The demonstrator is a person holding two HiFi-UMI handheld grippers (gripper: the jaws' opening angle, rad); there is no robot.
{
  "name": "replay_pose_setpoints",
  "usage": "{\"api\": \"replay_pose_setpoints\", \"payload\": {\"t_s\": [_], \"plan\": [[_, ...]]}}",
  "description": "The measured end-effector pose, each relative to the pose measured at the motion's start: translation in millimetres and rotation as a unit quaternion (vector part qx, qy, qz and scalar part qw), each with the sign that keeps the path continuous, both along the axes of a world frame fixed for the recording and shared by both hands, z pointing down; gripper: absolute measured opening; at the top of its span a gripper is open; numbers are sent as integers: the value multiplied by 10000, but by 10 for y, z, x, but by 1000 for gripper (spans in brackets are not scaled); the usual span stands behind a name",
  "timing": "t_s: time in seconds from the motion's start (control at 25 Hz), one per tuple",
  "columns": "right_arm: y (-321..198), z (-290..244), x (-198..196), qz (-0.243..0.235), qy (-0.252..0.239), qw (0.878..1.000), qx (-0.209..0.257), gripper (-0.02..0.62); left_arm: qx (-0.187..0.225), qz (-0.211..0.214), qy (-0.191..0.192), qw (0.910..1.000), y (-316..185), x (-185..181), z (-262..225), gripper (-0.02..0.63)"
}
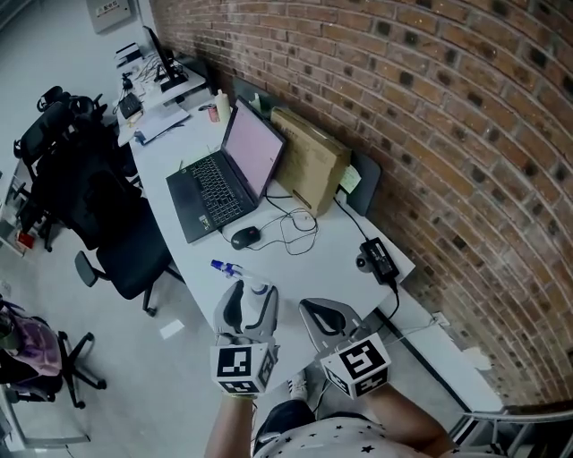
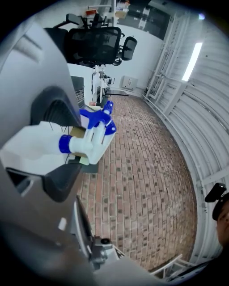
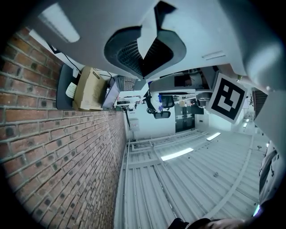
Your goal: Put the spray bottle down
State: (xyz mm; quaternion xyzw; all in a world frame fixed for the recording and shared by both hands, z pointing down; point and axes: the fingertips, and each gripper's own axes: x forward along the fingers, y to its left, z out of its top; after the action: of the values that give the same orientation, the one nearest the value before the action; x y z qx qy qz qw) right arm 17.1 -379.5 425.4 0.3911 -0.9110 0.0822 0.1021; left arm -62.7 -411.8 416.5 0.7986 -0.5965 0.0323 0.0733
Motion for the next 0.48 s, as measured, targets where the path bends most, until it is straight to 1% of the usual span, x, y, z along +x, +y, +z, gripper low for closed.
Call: {"api": "replay_pose_setpoints", "payload": {"t_s": [0.16, 0.24, 0.28, 0.4, 0.48], "plan": [[193, -17, 27, -10, -48, 10000, 47, -2, 43, 208, 140, 9997, 305, 30, -139, 237], [309, -14, 54, -35, -71, 9999, 61, -2, 48, 247, 174, 9995, 473, 67, -197, 189], [381, -6, 69, -53, -84, 9999, 56, -2, 93, 214, 198, 9995, 563, 77, -227, 160], [628, 8, 94, -147, -150, 9998, 43, -2, 196, 55, 302, 9993, 869, 90, -293, 109], [797, 7, 101, -223, -190, 9995, 65, -2, 190, -133, 260, 9994, 1075, 77, -303, 28]]}}
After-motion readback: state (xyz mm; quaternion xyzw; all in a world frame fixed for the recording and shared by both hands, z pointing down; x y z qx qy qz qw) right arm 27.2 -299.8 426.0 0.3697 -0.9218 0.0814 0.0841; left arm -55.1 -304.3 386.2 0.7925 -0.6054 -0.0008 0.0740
